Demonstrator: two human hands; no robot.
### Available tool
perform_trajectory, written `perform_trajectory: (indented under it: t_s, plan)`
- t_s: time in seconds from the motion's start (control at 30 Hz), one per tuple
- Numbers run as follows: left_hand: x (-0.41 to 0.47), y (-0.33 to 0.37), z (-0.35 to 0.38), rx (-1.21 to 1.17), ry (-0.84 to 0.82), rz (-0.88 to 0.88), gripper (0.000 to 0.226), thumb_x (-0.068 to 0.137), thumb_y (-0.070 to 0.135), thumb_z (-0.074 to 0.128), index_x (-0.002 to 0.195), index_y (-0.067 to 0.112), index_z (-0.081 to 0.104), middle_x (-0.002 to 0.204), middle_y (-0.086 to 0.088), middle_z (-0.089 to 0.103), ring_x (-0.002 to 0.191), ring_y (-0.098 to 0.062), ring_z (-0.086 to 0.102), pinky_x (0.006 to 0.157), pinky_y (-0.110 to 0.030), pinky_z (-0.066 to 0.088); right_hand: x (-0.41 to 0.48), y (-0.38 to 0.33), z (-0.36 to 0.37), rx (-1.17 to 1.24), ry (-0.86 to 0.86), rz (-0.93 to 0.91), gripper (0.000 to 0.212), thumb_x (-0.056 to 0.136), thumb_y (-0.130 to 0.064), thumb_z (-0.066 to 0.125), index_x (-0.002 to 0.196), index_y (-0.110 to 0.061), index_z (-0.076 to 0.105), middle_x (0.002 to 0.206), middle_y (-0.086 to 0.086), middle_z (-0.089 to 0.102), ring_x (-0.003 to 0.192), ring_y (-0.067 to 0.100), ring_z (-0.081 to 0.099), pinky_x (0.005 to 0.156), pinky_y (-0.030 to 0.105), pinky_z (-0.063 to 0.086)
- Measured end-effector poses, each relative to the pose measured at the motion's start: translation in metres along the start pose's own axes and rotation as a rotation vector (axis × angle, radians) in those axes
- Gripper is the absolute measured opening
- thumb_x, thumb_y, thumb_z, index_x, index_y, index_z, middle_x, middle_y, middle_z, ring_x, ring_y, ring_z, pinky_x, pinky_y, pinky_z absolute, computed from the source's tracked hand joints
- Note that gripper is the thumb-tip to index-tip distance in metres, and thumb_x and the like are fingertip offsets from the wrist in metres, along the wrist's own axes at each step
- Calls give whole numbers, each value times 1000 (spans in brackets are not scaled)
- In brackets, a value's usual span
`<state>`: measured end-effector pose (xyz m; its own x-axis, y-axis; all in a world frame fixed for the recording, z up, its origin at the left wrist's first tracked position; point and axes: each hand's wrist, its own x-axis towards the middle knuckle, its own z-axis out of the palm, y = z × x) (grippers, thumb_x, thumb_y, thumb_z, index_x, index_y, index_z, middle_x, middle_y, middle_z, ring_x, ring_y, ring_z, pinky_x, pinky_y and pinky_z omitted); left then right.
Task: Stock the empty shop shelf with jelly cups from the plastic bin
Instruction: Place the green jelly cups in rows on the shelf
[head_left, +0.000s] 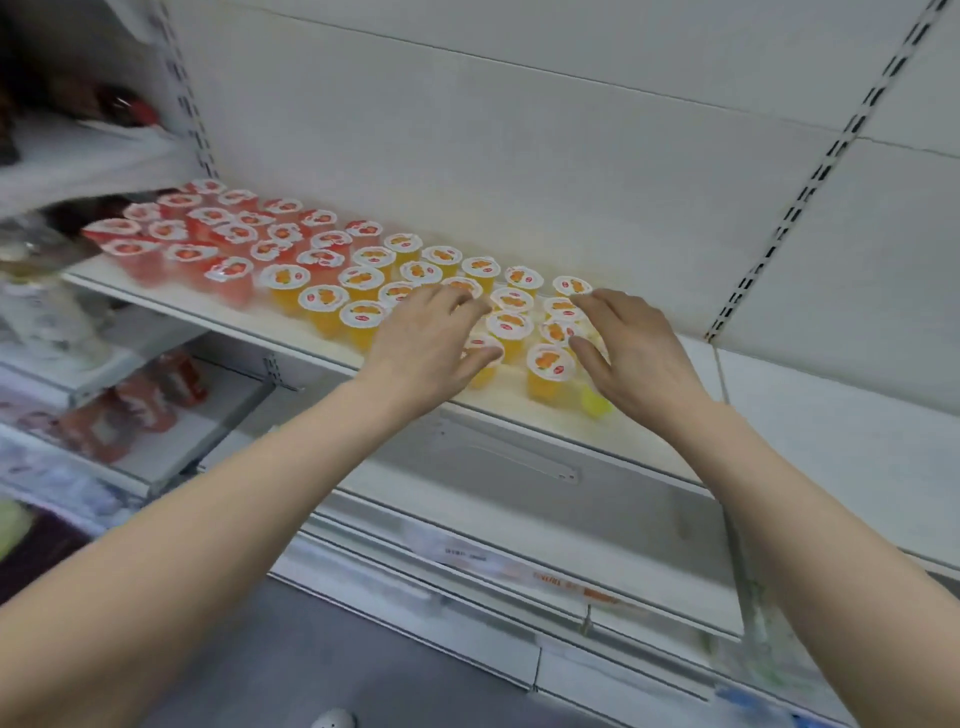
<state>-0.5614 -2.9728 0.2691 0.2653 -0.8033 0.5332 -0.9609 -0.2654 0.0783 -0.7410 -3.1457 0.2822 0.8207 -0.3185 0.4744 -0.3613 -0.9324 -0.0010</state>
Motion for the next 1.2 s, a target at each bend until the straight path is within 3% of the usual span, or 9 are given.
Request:
perform_trajectory:
  t_s: [0.23,0.5,0.77,0.9,1.0,1.13,1.2]
  plan:
    - [-71,-93,-53,133,35,-76,58,89,53,46,125,10,59,117,-12,62,105,-33,57,92,-42,46,50,-102,19,-7,19,-262,49,95,-39,44,131,-8,57,126,13,60,113,34,57,95,45,43]
    - [-180,-212,-125,245,6,-231,56,91,44,55,132,6,53,123,-14,59,112,-33,54,99,-41,41,107,-267,65,69,-7,-514,52,96,-40,44,136,-8,52,127,13,58,111,35,56,95,46,44]
    - [-297,-340,-177,308,-17,-380,56,92,45,53,132,6,54,122,-15,59,111,-33,54,98,-41,41,148,-447,129,178,-69,-692,53,95,-40,44,135,-6,51,128,13,58,115,33,55,95,43,43]
    - [-358,-398,-190,304,-31,-536,56,92,48,48,131,8,55,121,-13,60,110,-32,54,97,-39,39,158,-523,166,250,-82,-761,48,95,-34,49,133,-6,53,124,13,59,111,33,56,94,43,43]
    - [-401,-431,-194,293,-53,-649,50,92,42,55,129,8,57,119,-14,61,107,-35,56,93,-42,42,165,-571,196,300,-165,-800,51,95,-39,44,133,-6,53,125,12,59,112,34,56,95,44,44]
    - [-453,-463,-184,267,-100,-765,53,92,46,44,128,10,58,118,-11,62,105,-33,57,92,-40,43,176,-622,241,340,-285,-871,54,92,-41,44,132,-6,56,125,13,60,112,34,59,95,43,45]
    - [-473,-478,-175,257,-92,-828,50,91,43,48,127,10,59,116,-11,62,104,-34,58,91,-41,46,187,-644,264,361,-317,-910,52,93,-41,45,130,-7,57,123,12,61,110,33,59,95,42,45]
